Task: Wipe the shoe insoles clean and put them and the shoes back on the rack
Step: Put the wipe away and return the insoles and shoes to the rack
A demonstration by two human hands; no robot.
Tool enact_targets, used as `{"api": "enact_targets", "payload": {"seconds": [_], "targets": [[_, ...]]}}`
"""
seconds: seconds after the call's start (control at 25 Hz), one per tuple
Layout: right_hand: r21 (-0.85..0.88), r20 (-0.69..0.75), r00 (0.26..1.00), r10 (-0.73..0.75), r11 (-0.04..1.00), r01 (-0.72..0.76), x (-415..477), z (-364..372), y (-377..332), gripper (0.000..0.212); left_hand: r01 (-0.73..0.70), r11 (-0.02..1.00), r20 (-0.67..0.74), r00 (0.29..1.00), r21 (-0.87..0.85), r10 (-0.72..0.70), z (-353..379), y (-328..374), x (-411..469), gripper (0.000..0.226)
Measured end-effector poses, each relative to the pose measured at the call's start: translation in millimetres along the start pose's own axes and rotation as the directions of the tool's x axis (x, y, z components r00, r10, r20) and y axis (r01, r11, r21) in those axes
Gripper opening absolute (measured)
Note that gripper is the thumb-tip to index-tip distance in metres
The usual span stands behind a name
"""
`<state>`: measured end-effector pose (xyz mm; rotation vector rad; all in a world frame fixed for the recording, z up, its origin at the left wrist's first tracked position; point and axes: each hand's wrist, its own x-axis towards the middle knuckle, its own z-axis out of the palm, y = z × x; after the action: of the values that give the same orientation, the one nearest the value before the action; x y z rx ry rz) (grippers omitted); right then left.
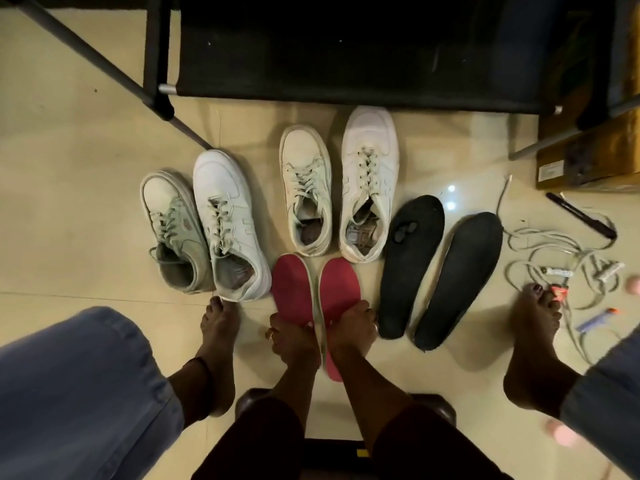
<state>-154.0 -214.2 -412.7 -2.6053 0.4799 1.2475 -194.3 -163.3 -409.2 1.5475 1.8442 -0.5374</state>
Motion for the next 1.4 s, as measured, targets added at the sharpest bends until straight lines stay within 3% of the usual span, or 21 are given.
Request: {"api": "enact_targets", "payload": {"seconds": [0.12,0.2,0.32,0.48,0.56,0.72,0.92,1.08,1.24,1.4], "targets": [[0.008,-0.007,0.995,0.097,0.995,-0.097,4,1,-5,0.051,-0.057,0.996,0.003,0.998,-0.061,0.057,1,-8,9,0.047],[0.049,0.038,0.995,0.092,0.994,-0.094,1,-3,-5,0.043,-0.138,0.99,0.021,0.99,-0.025,0.139,3,-20,10,0.036],[0.287,0.092,0.996,0.0,0.957,-0.026,-16,-12,6,0.009,-0.199,0.972,-0.025,0.98,-0.127,0.197,3,-39,3,0.048],[0.372,0.018,0.98,-0.198,0.911,0.177,-46,-39,27,0.012,-0.146,0.939,0.049,0.984,-0.312,0.169,-27,-32,-36,0.023],[0.362,-0.007,0.957,-0.291,0.891,0.273,-51,-52,33,0.015,-0.137,0.916,0.075,0.981,-0.378,0.178,-39,-26,-55,0.029],[0.39,-0.036,0.937,-0.348,0.858,0.334,-55,-89,22,0.017,-0.342,0.842,-0.056,0.934,-0.417,0.352,-52,-10,-77,0.05],[0.559,-0.162,0.911,-0.379,0.725,0.402,-51,-135,-25,0.018,-0.435,0.764,-0.052,0.882,-0.476,0.469,-89,61,-72,0.028],[0.624,-0.223,0.891,-0.396,0.644,0.442,-30,-172,-86,0.025,-0.596,0.651,-0.161,0.783,-0.471,0.601,-121,129,-41,0.044],[0.631,-0.335,0.861,-0.383,0.587,0.507,4,-197,-158,0.024,-0.646,0.628,-0.191,0.747,-0.434,0.636,-154,213,-3,0.045],[0.6,-0.381,0.842,-0.383,0.59,0.54,46,-221,-225,0.028,-0.709,0.648,-0.212,0.703,-0.278,0.679,-177,286,38,0.043]]}}
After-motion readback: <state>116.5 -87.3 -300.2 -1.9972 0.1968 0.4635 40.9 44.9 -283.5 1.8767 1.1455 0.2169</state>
